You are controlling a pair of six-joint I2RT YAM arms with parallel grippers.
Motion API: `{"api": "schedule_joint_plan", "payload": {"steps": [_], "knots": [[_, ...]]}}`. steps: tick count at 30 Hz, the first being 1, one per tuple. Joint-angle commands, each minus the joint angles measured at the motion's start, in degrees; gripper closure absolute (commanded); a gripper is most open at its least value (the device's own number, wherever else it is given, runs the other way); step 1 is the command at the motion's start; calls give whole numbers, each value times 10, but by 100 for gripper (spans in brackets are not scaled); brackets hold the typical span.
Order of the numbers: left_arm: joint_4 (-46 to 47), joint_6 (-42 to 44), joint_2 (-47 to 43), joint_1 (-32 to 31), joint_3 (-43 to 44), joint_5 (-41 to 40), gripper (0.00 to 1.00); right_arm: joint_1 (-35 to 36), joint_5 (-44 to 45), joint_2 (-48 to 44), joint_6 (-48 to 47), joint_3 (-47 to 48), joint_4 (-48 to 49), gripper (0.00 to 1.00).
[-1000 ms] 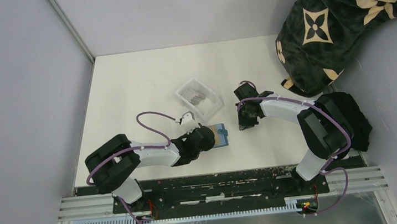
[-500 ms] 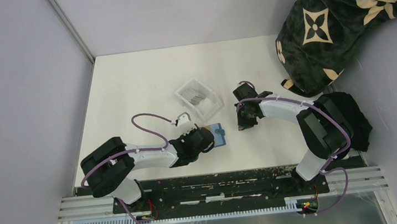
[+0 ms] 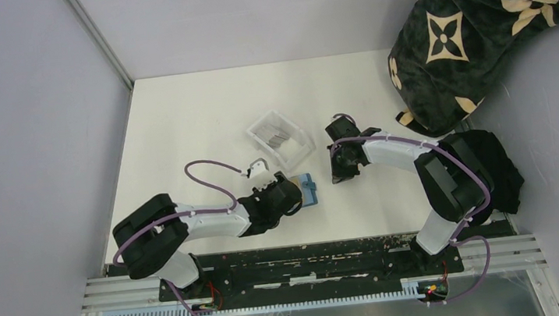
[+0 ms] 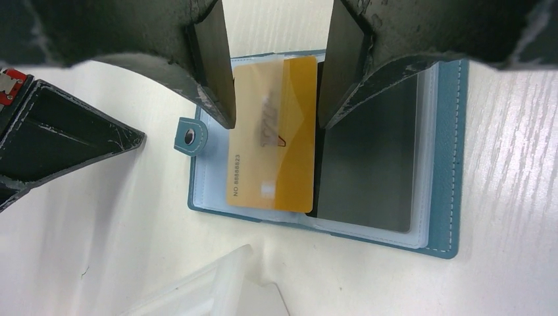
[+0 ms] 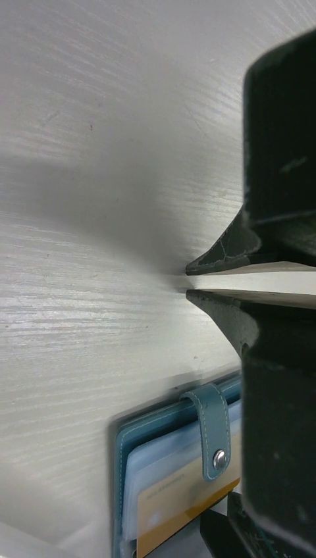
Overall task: Put the credit cards into the card holder
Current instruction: Insert the credit card into the card holder.
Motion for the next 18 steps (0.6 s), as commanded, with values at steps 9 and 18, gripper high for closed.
{"api": "schedule_joint_plan", "payload": {"steps": [9, 18], "knots": [[-20, 30, -36, 0, -11, -54, 48, 5, 1, 17, -2, 21, 10, 81], [-6, 65, 5, 2, 21, -33, 49, 5, 3, 17, -2, 26, 8, 81]]}}
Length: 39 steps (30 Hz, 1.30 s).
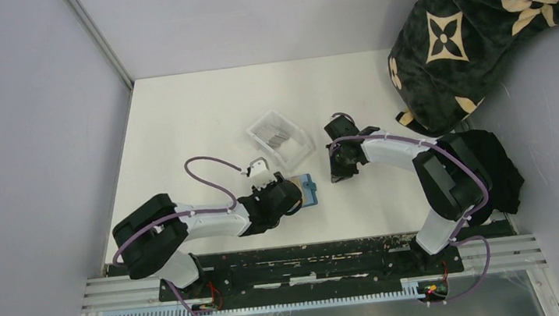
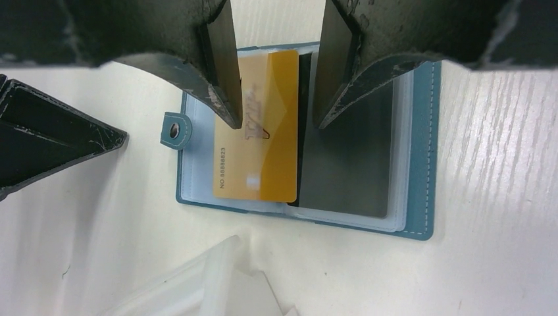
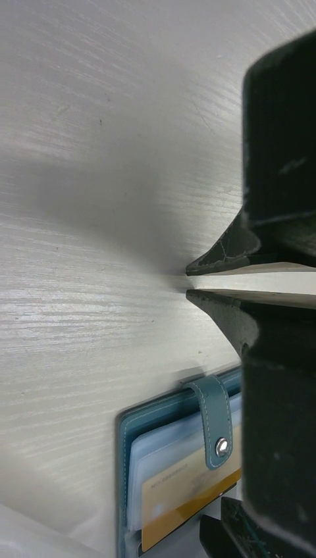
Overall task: Put the credit cards into the card holder
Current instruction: Insert the credit card into the card holder.
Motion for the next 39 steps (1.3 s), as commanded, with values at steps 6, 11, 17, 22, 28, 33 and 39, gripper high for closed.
{"api": "schedule_joint_plan", "payload": {"steps": [6, 11, 17, 22, 28, 33, 39], "knots": [[19, 55, 27, 11, 30, 3, 50, 4, 8, 10, -3, 16, 8, 81], [11, 58, 44, 15, 35, 20, 50, 4, 6, 12, -2, 18, 9, 81], [14, 58, 50, 16, 30, 24, 50, 4, -3, 12, -2, 23, 11, 81], [35, 68, 53, 17, 30, 29, 50, 8, -6, 17, 0, 27, 11, 81], [70, 88, 52, 17, 29, 30, 50, 13, -6, 21, 0, 30, 12, 81], [76, 94, 51, 17, 33, 30, 50, 17, -5, 22, 1, 34, 11, 81], [92, 103, 51, 17, 38, 31, 50, 21, -5, 22, 2, 36, 11, 81]]}}
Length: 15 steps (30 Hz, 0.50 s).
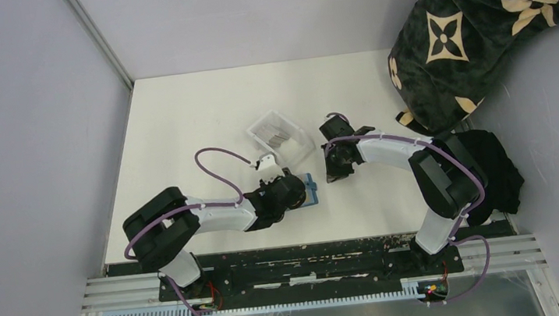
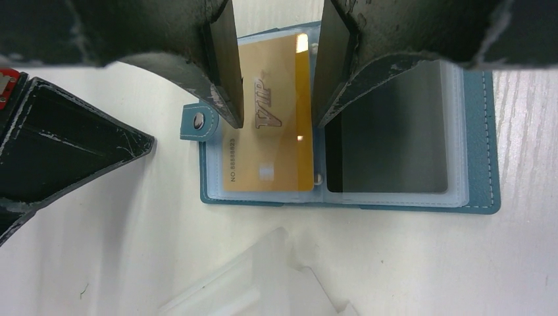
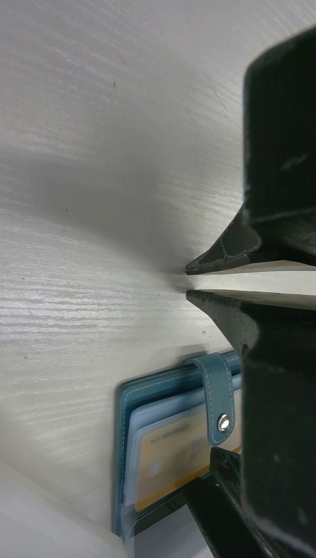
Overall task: Put the credit cards into the card holder
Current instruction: Insert the credit card into the card holder.
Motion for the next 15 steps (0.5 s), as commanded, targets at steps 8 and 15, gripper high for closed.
{"api": "schedule_joint_plan", "payload": {"steps": [8, 15], "knots": [[56, 35, 11, 2, 15, 2, 51, 12, 3, 3, 4, 21, 5, 80], [79, 36, 23, 2, 20, 15, 51, 15, 6, -2, 5, 18, 1, 80]]}}
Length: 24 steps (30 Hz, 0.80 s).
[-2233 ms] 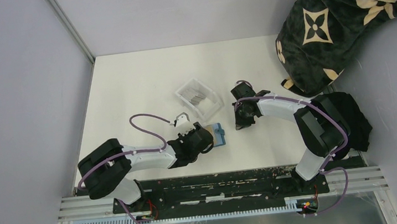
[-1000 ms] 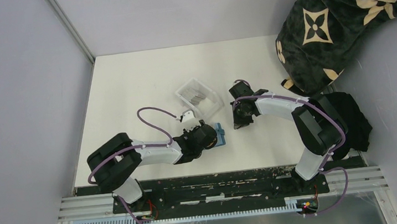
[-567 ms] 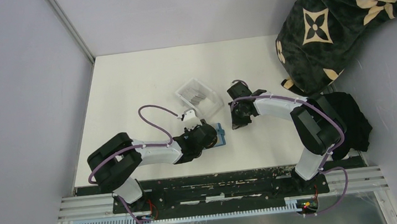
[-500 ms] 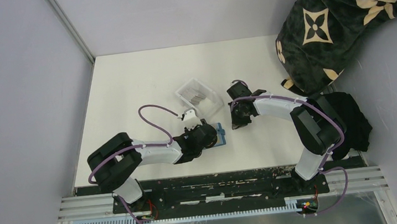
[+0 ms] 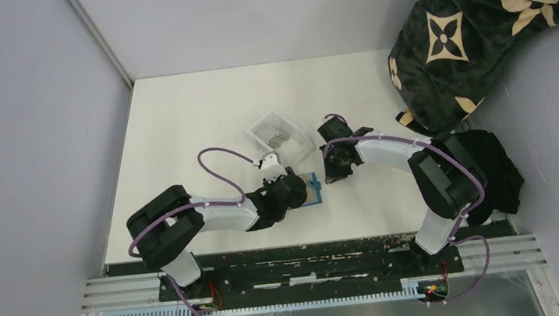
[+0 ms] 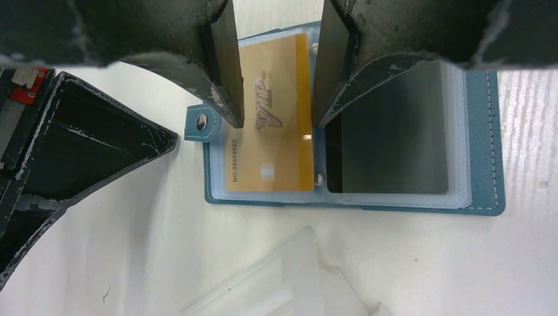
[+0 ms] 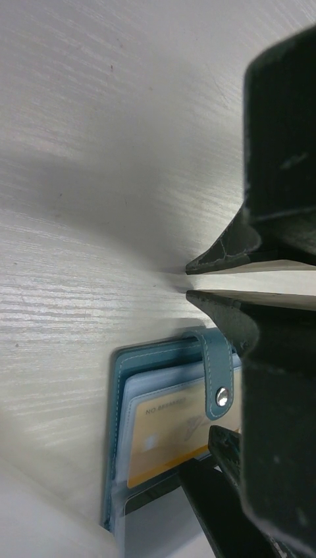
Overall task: Put the credit cards into the card holder
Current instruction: Insert the credit card into the card holder.
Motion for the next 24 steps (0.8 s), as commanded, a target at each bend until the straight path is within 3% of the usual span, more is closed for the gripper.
{"api": "schedule_joint_plan", "payload": {"steps": [1, 24], "knots": [[42, 27, 11, 2, 19, 1, 51, 6, 6, -3, 5, 16, 1, 80], [86, 41, 31, 2, 50, 43, 52, 30, 18, 3, 12, 27, -5, 80]]}}
